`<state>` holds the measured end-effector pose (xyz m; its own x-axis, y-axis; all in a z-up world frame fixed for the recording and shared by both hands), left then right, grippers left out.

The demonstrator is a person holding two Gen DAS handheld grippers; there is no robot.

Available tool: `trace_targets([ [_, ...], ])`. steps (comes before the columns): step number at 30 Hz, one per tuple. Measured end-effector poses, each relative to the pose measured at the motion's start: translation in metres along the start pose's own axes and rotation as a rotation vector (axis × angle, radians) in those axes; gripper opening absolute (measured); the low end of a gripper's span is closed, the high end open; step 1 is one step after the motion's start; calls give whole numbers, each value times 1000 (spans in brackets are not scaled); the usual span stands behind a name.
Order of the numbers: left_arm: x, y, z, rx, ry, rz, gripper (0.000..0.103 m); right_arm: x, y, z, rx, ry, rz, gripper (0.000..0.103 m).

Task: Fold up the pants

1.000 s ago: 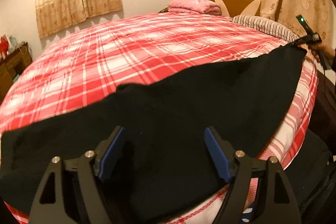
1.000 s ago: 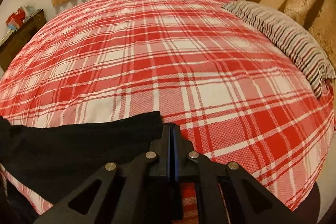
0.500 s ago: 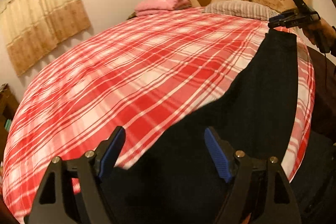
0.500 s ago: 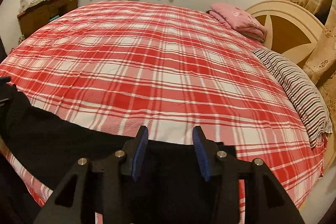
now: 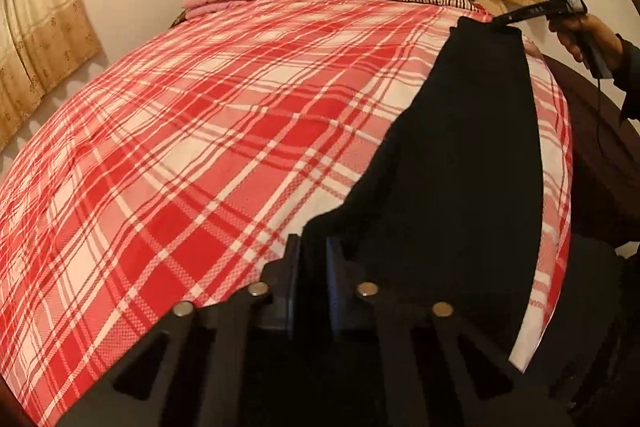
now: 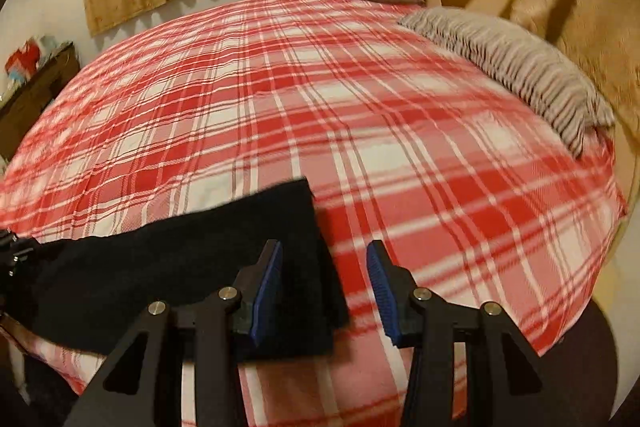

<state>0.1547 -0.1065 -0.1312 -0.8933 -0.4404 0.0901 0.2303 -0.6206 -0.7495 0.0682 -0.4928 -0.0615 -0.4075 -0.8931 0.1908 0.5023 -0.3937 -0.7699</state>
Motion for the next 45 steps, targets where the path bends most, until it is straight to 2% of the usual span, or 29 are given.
trace_targets([
  [3,-7,-6,-2,26,-34,-17,9,-1,2,-11,-26,8,41,46],
  [7,-17,-16,-1,70,-104,-37,6,-9,5,-12,-14,-7,57,45],
  [11,-25,-18,0,84,-136,-40,6,-15,8,10,16,-11,52,46],
  [14,-25,-14,-2,74,-136,-41,6,-22,26,25,-34,-6,112,46],
  [17,-20,-11,-3,67,-121,-44,6,-30,42,31,-60,-24,131,45],
  [18,-19,-11,-4,65,-121,-44,6,-32,45,32,-62,-31,130,31],
  [20,-20,-11,-5,69,-127,-45,6,-38,48,32,-53,-53,116,10],
  [22,-23,-14,-5,75,-138,-45,6,-37,45,34,-26,-42,114,2],
  [26,-27,-19,-4,86,-142,-38,6,-33,37,44,26,-36,84,2],
  [28,-32,-23,-4,110,-172,-61,6,-32,33,48,44,-36,74,2],
  [30,-37,-25,-5,122,-197,-59,6,-32,36,47,37,-44,66,2],
  [32,-38,-19,-9,100,-193,-41,6,-32,45,42,17,-59,45,2],
  [34,-33,-12,-14,68,-170,-21,6,-33,56,36,-32,-79,47,2],
  [35,-30,-10,-15,61,-157,-14,6,-34,57,33,-26,-95,32,2],
  [37,-25,-10,-18,56,-128,10,6,-30,51,33,-6,-91,13,17],
  [38,-23,-11,-18,58,-117,22,6,-25,47,35,-5,-81,-28,39],
  [39,-23,-12,-18,63,-116,26,6,-21,42,35,6,-75,-75,48],
  [40,-24,-13,-18,70,-122,27,6,-17,34,35,30,-68,-106,48],
  [42,-27,-16,-18,80,-136,32,7,-17,14,33,69,-69,-76,48],
  [45,-30,-20,-17,97,-152,41,13,-29,-15,23,89,-81,77,48],
])
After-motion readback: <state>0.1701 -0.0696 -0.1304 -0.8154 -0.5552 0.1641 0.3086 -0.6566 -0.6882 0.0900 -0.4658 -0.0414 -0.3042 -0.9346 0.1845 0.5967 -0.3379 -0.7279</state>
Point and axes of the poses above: each gripper's, at about its wrist camera, not at the fingertips, and y roughly the way its jaws point, x to its right, z to its top, the point moved 2 cm from there along y, roughly the way its jaws point, and after that the axes turned 15 degrees about -z, right-handed, at the moved point
